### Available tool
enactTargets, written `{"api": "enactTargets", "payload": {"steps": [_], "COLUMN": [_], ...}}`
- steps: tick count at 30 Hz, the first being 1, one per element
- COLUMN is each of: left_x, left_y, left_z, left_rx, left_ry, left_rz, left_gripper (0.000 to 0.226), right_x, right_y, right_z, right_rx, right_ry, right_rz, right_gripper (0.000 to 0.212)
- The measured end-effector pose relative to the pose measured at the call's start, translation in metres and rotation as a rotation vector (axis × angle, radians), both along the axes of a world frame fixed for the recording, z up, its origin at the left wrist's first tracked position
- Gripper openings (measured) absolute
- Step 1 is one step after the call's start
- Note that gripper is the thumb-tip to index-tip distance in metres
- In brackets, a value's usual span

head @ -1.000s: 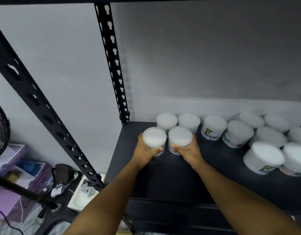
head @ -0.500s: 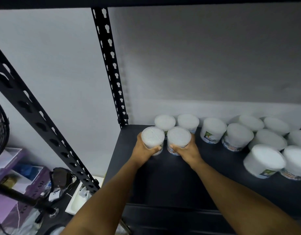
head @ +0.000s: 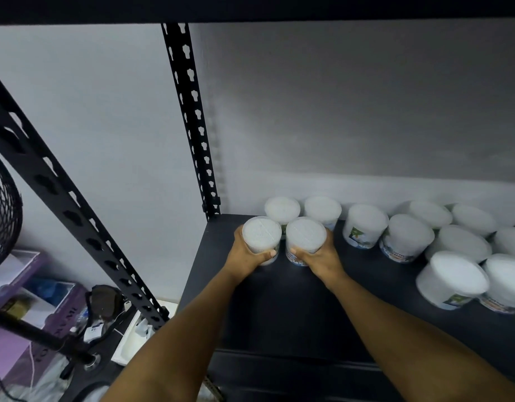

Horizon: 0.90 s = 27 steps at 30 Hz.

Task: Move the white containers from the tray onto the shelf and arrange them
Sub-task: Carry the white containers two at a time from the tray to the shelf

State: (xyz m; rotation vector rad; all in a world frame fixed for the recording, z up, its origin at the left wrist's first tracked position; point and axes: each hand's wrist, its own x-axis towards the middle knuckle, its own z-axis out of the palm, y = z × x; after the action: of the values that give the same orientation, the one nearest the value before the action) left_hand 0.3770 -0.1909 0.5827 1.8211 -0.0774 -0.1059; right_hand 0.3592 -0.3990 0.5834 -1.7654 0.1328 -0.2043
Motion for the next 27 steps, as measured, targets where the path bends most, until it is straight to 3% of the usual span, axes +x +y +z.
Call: {"api": "enactTargets", "payload": {"steps": [6,10,20,27], "left_x": [-0.018,-0.037,-0.077,-0.093], "left_y": [-0.003,-0.003,0.003,-0.002], "left_z": [0.002,0.000,-0.009,-0.003], "left_rx": [0.041,0.144,0.689,0.967], "left_ry": [-0.044,-0.092,-0.207,-0.216], "left_rz": [0.049,0.097,0.083,0.005], "left_gripper": [0.106,0.097,0.078,0.075], "right_x": [-0.008,-0.025,-0.072,-0.092], "right_y": [-0.008,-0.010,-0.008,-0.007], "right_z": [0.005,0.005,-0.009,0.000], "right_rx": [-0.055,-0.159,-0.778,-1.033], "right_ry": [-0.015,-0.062,0.069,0.131], "right_rz": [0.059,0.076,0.054,0.128], "right_gripper": [0.086,0.092,0.090,0.082]}}
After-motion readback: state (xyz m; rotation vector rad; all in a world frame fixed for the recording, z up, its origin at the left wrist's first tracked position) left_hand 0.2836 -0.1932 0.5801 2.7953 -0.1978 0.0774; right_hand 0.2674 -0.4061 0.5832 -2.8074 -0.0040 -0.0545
